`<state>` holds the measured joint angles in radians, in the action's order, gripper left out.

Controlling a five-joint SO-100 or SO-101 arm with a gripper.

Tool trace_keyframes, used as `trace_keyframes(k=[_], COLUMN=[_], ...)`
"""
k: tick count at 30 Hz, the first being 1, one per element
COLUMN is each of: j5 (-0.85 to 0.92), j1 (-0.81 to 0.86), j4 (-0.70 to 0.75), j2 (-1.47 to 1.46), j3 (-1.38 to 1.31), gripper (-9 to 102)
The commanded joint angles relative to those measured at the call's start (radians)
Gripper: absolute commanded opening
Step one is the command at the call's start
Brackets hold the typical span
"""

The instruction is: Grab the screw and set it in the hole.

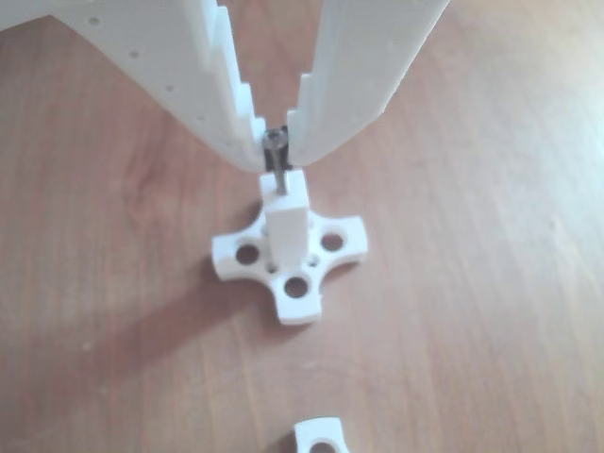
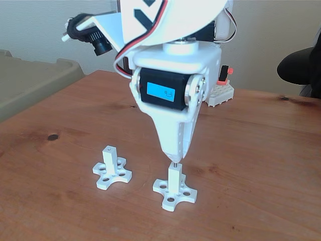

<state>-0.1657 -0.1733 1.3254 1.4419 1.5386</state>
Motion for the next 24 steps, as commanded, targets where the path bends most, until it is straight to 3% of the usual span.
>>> trace_keyframes(k=[1, 24], j5=[0.003, -0.011], j1=[0.0, -0.002], j4=[-0.008, -0.002], j2=[0.081, 0.075], j3=[-0.012, -0.006], gripper=[-4, 6])
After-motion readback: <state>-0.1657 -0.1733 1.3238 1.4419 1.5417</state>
